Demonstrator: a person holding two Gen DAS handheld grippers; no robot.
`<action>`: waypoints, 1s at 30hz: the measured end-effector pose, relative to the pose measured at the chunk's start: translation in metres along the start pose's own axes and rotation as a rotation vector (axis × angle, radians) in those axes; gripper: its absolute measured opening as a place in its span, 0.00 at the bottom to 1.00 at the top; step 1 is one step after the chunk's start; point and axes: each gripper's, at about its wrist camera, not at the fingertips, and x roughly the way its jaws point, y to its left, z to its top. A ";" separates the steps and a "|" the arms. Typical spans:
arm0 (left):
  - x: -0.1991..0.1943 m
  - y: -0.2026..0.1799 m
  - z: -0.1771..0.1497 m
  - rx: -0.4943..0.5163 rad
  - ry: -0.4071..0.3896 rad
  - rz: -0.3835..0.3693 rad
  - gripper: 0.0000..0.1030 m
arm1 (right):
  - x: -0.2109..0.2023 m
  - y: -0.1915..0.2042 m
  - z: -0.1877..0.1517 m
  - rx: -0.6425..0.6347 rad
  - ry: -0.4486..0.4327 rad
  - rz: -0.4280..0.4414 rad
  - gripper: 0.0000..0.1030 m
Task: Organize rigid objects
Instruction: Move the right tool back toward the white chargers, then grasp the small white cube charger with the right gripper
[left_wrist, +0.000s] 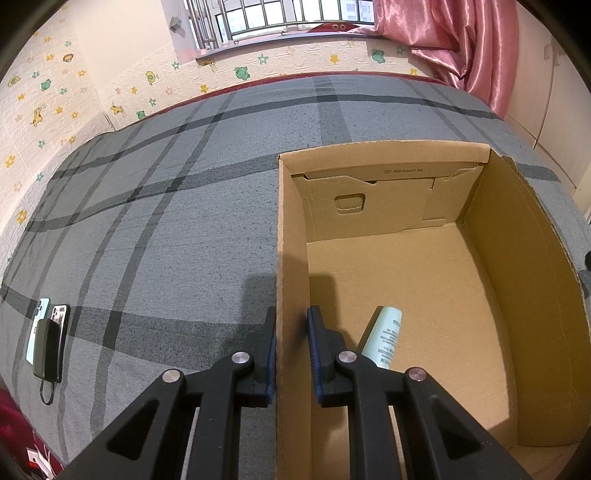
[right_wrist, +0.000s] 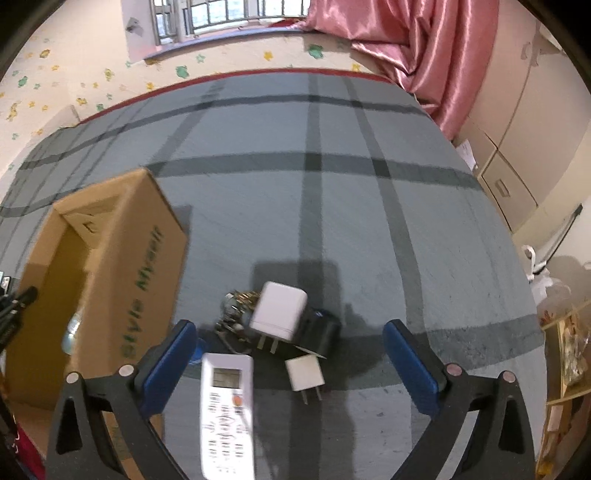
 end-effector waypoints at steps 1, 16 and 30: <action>0.000 0.000 0.000 0.000 0.000 0.000 0.15 | 0.004 -0.002 -0.002 0.003 0.006 0.000 0.99; 0.000 0.000 0.000 0.005 0.000 0.006 0.15 | 0.057 -0.022 -0.033 0.033 0.087 -0.032 0.99; 0.000 0.000 0.000 0.008 0.001 0.011 0.16 | 0.067 -0.023 -0.039 0.064 0.139 0.024 0.76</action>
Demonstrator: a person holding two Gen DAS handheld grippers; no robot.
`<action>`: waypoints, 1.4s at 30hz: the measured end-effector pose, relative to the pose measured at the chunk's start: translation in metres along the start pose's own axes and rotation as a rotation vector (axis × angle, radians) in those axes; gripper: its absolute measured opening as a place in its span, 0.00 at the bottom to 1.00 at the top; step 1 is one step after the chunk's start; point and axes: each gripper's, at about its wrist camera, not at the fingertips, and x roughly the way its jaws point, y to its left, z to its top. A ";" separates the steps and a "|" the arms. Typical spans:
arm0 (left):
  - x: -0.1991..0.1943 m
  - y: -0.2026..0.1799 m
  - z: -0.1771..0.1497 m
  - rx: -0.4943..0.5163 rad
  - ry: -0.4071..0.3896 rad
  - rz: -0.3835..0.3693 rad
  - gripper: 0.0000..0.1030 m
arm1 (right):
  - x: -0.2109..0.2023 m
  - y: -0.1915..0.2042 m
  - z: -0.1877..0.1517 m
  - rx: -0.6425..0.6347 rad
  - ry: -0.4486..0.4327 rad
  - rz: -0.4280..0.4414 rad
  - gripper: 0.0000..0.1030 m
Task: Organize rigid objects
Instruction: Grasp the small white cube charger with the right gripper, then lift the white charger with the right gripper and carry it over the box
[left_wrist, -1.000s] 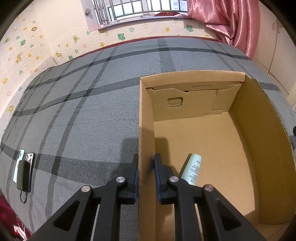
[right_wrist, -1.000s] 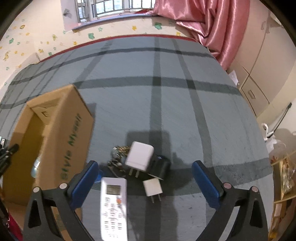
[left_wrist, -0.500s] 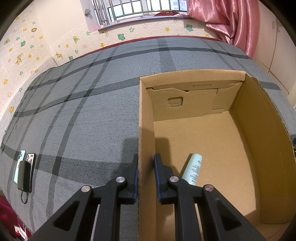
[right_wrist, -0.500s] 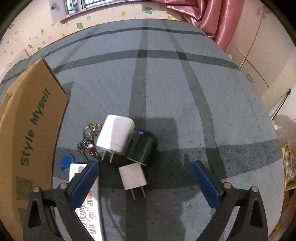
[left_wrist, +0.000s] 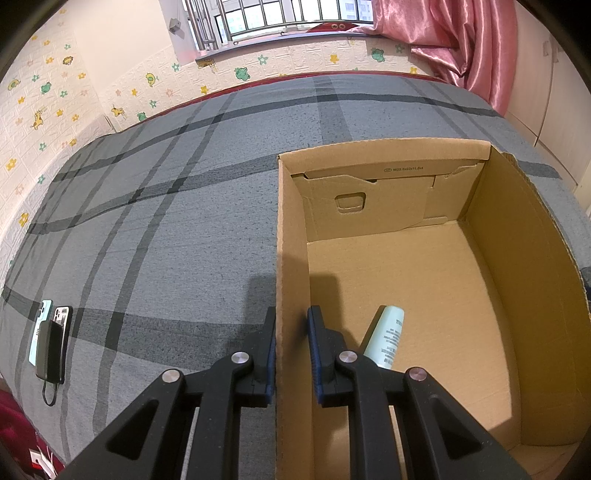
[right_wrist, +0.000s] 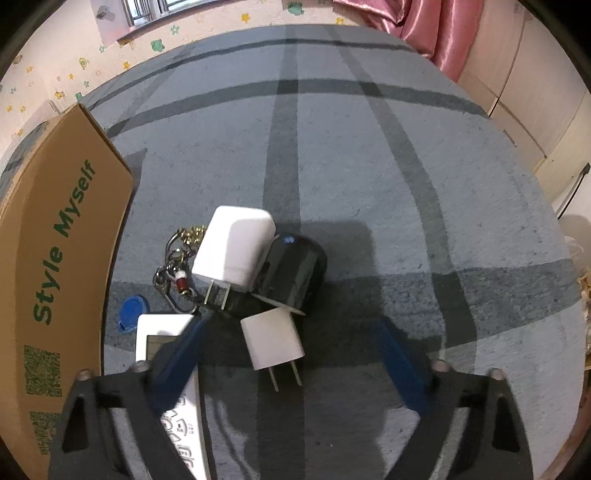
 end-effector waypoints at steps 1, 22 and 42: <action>0.000 0.000 0.000 0.000 0.000 0.000 0.16 | 0.003 0.001 0.000 -0.003 0.016 0.000 0.52; -0.001 -0.001 0.000 -0.001 -0.002 0.000 0.16 | -0.027 0.019 -0.004 -0.056 0.007 -0.005 0.27; -0.001 0.000 -0.001 -0.012 -0.006 -0.016 0.15 | -0.107 0.071 0.024 -0.141 -0.113 0.070 0.27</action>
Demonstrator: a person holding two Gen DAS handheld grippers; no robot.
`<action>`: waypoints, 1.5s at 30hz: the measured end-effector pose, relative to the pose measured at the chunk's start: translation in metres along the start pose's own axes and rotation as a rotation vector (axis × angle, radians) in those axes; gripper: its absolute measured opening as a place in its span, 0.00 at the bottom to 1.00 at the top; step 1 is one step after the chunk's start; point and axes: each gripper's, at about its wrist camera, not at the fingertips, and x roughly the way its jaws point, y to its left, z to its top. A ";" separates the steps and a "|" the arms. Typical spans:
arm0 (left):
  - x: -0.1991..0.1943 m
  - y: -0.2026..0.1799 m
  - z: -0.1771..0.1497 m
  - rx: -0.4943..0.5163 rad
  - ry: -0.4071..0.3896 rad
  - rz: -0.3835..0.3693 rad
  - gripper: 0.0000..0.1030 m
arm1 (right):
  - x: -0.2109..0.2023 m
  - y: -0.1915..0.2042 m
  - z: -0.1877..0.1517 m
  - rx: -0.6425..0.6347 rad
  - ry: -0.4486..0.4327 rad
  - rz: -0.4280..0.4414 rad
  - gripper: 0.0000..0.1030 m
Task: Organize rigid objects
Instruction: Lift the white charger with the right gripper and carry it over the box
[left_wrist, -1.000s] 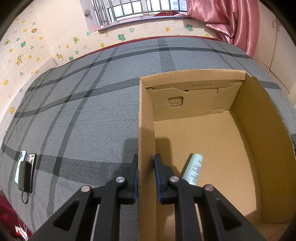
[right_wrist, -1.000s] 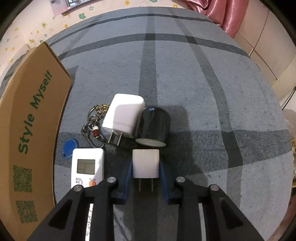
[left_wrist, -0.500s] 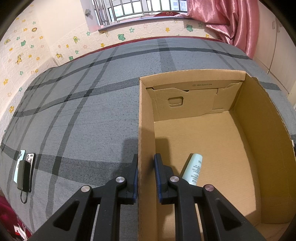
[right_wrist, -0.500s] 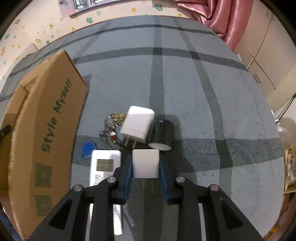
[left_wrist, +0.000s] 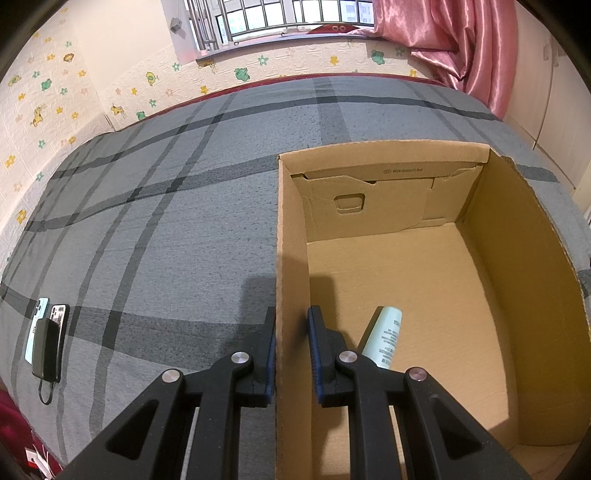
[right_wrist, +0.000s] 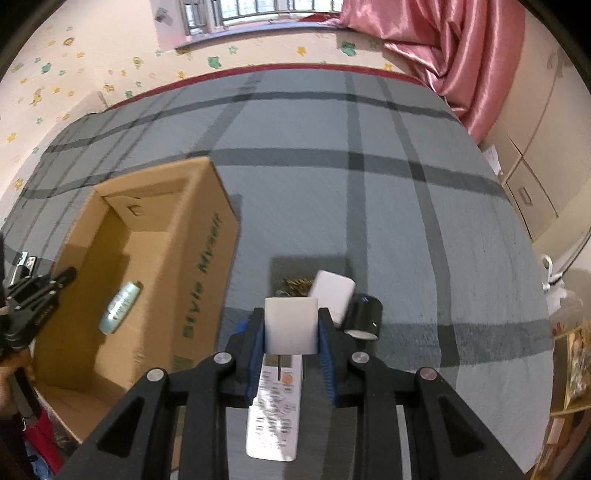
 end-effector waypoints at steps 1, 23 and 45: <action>0.000 0.000 0.000 -0.003 -0.001 -0.003 0.15 | -0.002 0.003 0.002 -0.003 -0.003 0.007 0.27; -0.006 0.008 -0.001 -0.032 -0.013 -0.067 0.12 | -0.004 0.099 0.027 -0.125 -0.029 0.103 0.27; -0.004 0.019 -0.003 -0.064 -0.014 -0.138 0.12 | 0.067 0.177 0.029 -0.188 0.110 0.119 0.28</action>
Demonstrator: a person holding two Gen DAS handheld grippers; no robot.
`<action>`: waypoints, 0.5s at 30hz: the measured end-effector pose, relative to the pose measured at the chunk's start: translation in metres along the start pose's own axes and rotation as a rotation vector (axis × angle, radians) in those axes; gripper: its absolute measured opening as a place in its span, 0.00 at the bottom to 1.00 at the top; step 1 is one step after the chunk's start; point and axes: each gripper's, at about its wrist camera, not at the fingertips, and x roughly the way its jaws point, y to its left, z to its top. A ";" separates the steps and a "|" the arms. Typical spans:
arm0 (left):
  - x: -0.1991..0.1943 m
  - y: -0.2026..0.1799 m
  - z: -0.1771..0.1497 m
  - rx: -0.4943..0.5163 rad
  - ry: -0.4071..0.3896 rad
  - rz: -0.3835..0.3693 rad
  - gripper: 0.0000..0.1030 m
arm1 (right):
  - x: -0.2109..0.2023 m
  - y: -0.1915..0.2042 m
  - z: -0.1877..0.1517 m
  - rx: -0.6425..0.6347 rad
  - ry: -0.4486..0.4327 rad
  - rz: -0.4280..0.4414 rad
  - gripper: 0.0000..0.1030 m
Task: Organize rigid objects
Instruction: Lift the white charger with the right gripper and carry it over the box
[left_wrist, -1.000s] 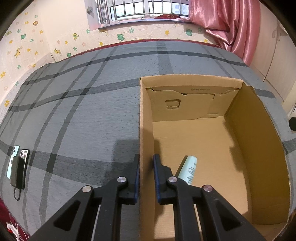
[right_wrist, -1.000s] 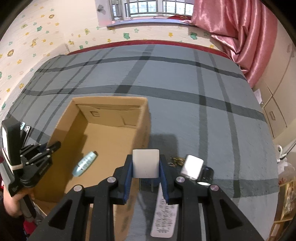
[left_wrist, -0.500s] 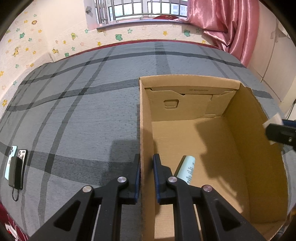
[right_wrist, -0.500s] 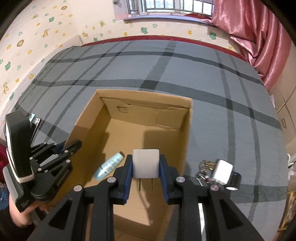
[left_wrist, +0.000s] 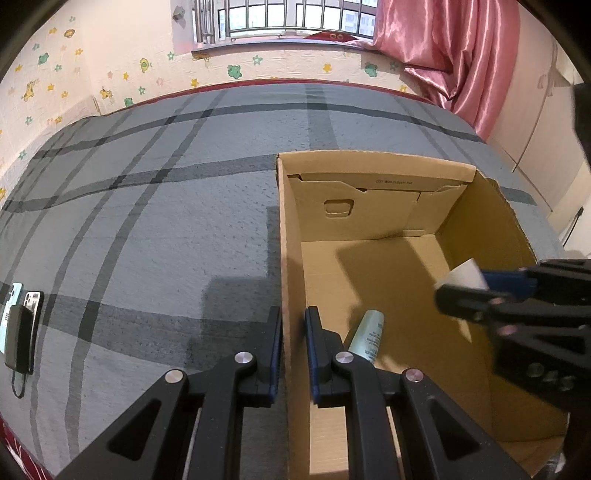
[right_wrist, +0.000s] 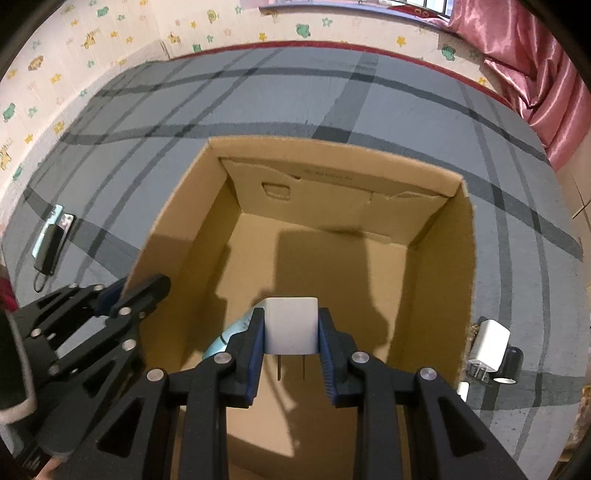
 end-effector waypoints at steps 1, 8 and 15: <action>0.000 0.000 0.000 0.000 0.000 -0.001 0.12 | 0.005 0.001 0.001 0.002 0.014 -0.005 0.28; 0.001 0.008 0.001 -0.040 0.008 -0.041 0.12 | 0.037 -0.001 0.000 0.029 0.111 -0.046 0.28; 0.002 0.007 0.001 -0.052 0.009 -0.050 0.12 | 0.052 -0.003 -0.002 0.048 0.149 -0.047 0.28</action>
